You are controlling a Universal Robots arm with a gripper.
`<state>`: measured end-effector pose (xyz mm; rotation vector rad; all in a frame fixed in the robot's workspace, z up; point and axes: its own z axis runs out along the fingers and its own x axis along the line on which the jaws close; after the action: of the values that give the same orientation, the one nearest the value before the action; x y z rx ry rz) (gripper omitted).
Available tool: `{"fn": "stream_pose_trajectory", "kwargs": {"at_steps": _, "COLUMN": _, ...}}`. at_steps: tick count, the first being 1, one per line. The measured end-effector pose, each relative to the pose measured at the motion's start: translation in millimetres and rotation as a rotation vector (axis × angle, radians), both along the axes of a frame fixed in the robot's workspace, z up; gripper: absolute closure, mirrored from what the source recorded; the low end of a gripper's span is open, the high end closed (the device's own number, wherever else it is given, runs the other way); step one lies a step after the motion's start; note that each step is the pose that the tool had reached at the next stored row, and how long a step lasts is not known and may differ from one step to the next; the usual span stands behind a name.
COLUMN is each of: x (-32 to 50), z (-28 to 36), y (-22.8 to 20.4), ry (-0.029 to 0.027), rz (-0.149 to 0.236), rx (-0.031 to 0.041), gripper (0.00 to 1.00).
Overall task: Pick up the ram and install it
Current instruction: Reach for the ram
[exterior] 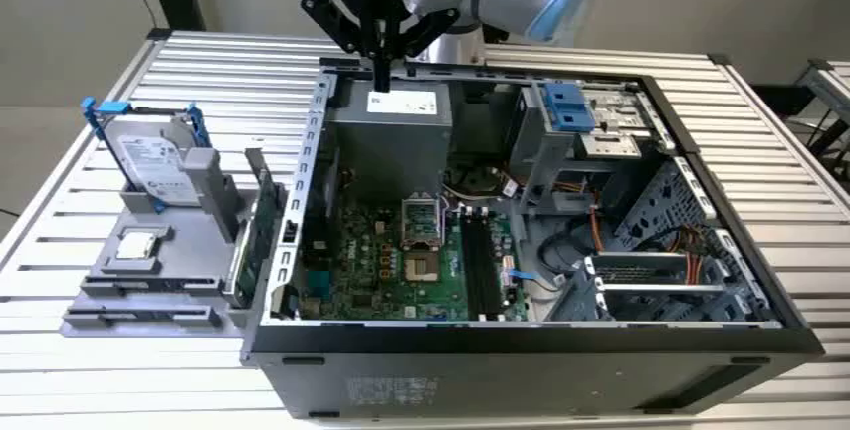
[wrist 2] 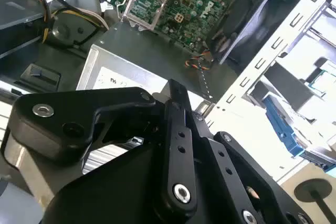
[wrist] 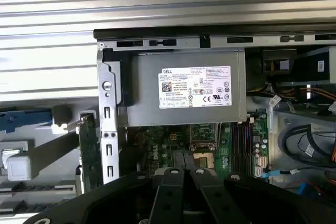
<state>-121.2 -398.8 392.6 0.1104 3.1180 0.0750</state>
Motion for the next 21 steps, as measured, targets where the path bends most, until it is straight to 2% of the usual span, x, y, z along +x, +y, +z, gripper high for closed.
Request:
{"fn": "stream_pose_trajectory", "kwargs": {"at_steps": 12, "x": -0.2, "z": 0.0, "y": 0.0, "ry": 0.0002, "rz": 0.000, "rx": 0.0000, "gripper": 1.00}}
{"fn": "stream_pose_trajectory", "kwargs": {"at_steps": 15, "x": -2.8, "z": 0.1, "y": 0.0, "ry": 0.0003, "rz": 0.000, "rx": -0.0001, "gripper": 1.00}}
{"fn": "stream_pose_trajectory", "kwargs": {"at_steps": 21, "x": -13.7, "z": 0.0, "y": 0.0, "ry": 0.0000, "rz": 0.000, "rx": 0.0000, "gripper": 1.00}}
